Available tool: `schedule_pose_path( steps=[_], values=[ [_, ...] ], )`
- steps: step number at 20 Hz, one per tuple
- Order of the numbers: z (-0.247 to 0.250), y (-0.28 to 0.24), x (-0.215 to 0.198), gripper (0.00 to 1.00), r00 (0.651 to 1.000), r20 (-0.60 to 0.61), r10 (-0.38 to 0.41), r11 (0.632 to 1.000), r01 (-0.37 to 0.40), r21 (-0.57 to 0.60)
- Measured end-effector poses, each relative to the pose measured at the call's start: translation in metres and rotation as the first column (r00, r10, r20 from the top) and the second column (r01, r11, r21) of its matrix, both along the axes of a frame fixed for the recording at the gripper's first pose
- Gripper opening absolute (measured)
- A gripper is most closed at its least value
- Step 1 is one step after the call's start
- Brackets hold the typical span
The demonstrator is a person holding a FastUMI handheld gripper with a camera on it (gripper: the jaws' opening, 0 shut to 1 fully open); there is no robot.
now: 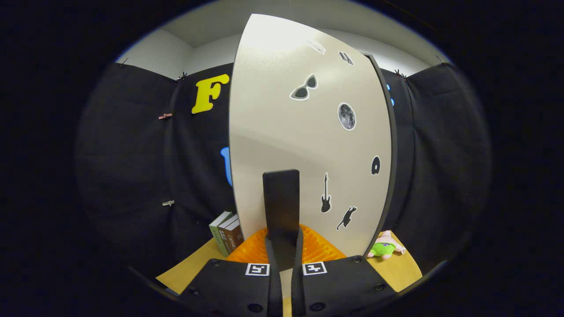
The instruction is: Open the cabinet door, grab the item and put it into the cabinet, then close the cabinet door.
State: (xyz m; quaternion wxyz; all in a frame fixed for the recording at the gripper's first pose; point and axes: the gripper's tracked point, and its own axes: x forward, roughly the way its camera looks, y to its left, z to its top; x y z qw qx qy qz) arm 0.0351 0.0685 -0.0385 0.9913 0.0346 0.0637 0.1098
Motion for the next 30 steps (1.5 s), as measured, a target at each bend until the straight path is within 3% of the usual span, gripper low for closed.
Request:
schedule_pose_path(
  steps=[14, 24, 30],
  values=[
    [0.003, -0.066, -0.024, 0.11, 0.992, 0.030, -0.125, 0.992, 0.126, -0.022],
    [0.008, -0.117, -0.024, 0.10, 0.971, 0.080, -0.224, 0.971, 0.229, -0.065],
    [0.008, -0.146, -0.029, 0.05, 0.941, 0.080, -0.329, 0.943, 0.333, -0.029]
  ],
)
